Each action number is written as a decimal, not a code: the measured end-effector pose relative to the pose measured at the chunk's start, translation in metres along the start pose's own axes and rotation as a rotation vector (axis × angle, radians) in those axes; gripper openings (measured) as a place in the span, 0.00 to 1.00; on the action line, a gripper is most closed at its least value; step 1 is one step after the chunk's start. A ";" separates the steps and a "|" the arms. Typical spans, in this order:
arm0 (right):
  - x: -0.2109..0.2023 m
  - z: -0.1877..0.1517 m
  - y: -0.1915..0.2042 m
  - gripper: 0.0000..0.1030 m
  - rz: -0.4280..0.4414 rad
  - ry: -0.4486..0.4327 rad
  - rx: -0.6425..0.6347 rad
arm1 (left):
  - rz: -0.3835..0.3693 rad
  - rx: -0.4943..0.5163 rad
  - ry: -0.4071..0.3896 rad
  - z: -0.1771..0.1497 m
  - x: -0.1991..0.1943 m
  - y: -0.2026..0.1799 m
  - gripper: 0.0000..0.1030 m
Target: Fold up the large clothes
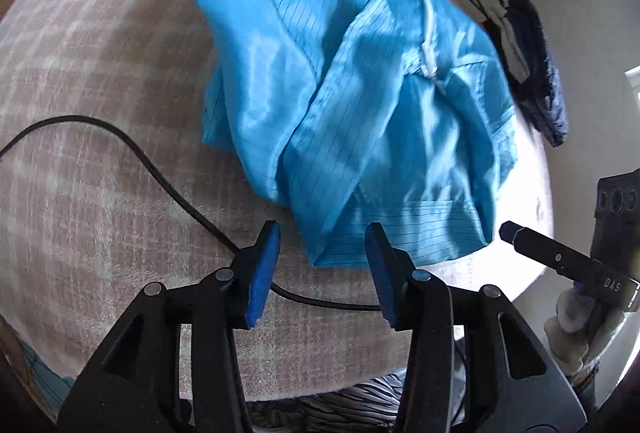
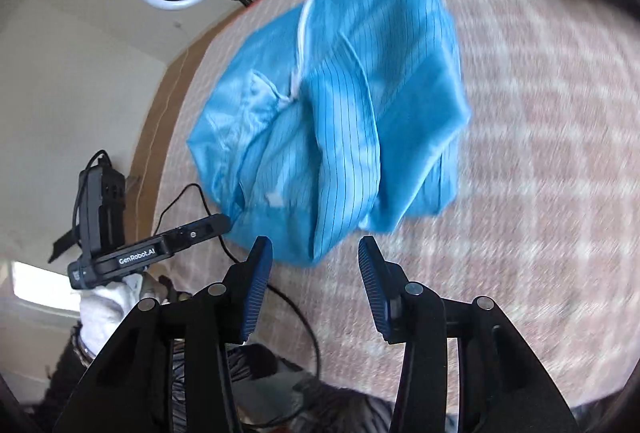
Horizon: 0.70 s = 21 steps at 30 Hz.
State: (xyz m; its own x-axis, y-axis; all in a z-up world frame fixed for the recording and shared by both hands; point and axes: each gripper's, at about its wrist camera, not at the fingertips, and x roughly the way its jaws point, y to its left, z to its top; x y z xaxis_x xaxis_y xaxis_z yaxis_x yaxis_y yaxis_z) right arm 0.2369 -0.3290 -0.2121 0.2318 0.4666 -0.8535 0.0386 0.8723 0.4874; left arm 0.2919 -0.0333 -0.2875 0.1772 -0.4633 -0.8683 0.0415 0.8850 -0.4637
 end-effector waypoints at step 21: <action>0.039 -0.017 0.028 0.07 -0.041 -0.176 -0.251 | -0.078 -0.073 -0.071 0.005 -0.007 0.028 0.01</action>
State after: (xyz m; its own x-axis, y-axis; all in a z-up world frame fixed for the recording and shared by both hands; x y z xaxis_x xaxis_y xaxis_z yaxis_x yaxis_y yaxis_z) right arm 0.2308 -0.2839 -0.2346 0.4003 0.4167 -0.8161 -0.1849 0.9090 0.3734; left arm 0.2967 -0.0048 -0.2934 0.2454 -0.5240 -0.8156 -0.0136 0.8394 -0.5433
